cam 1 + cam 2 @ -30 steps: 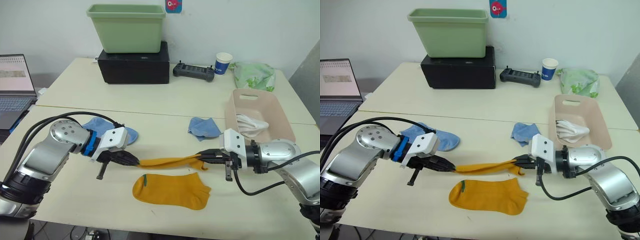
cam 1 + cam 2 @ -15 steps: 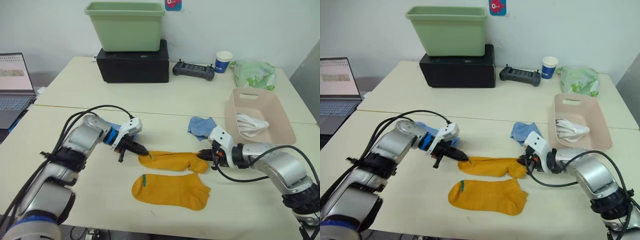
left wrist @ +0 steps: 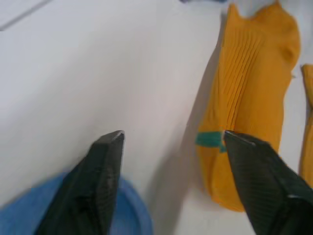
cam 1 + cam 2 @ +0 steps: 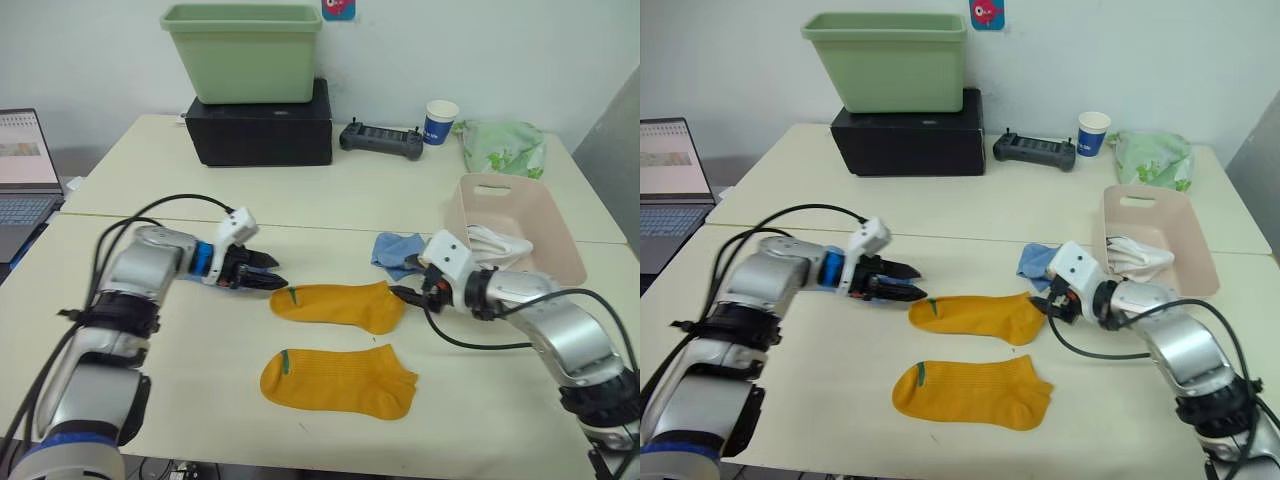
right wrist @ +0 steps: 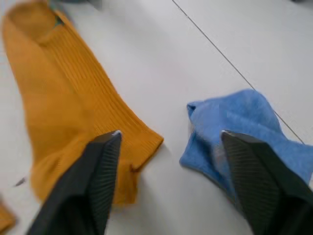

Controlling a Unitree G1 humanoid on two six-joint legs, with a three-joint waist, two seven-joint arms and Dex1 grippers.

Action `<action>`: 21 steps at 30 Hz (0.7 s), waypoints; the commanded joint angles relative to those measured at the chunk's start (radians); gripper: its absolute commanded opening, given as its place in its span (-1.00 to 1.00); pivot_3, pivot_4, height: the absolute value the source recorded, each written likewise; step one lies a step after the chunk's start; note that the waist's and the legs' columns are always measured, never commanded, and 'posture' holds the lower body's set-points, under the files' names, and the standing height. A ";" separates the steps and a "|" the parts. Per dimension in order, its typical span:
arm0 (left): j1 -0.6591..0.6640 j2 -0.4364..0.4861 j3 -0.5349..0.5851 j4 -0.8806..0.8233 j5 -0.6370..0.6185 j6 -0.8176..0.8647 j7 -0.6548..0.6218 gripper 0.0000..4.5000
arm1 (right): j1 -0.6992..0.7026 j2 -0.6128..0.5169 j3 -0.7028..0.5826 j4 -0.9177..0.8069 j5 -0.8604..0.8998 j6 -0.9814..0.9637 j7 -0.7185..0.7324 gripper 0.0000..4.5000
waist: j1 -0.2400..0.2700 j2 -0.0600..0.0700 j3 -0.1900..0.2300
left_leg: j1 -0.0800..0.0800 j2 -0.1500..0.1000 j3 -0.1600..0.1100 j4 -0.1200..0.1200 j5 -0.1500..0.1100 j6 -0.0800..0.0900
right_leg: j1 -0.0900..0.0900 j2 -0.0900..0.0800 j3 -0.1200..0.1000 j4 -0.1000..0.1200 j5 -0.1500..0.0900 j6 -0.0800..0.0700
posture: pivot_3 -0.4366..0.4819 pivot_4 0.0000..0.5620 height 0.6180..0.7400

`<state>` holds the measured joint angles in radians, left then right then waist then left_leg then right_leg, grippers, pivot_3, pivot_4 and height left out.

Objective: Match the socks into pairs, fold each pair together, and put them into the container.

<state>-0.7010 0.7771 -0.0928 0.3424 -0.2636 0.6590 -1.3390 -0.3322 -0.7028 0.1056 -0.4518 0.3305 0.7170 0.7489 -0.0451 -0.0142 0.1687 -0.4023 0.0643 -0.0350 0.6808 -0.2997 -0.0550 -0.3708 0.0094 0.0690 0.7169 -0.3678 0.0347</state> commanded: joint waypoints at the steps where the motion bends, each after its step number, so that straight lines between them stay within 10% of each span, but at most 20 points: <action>1: 0.066 0.010 0.118 -0.161 -0.080 0.095 0.092 0.98 | 0.073 -0.025 -0.118 -0.101 0.097 -0.033 0.063 1.00 | 0.006 0.000 0.000 | 0.000 0.000 0.000 0.000 0.000 0.000 | 0.001 -0.002 -0.001 0.000 0.000 0.000 | -0.05 -0.47 0.68; 21: 0.511 -0.309 0.303 -0.572 -0.268 0.334 0.658 0.98 | 0.266 0.182 -0.068 -0.147 -0.001 0.036 -0.268 1.00 | 0.013 -0.001 -0.004 | 0.002 -0.001 0.002 0.000 0.000 0.000 | 0.003 -0.001 0.002 0.001 0.000 0.000 | -0.05 -0.47 0.68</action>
<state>-0.2072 0.4756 0.2038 -0.2066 -0.5126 0.9433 -0.7275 -0.0533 -0.5251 0.0339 -0.5754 0.3356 0.7561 0.5052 -0.0316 -0.0151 0.1647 -0.3999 0.0631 -0.0328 0.6808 -0.2996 -0.0552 -0.3681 0.0081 0.0706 0.7177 -0.3678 0.0347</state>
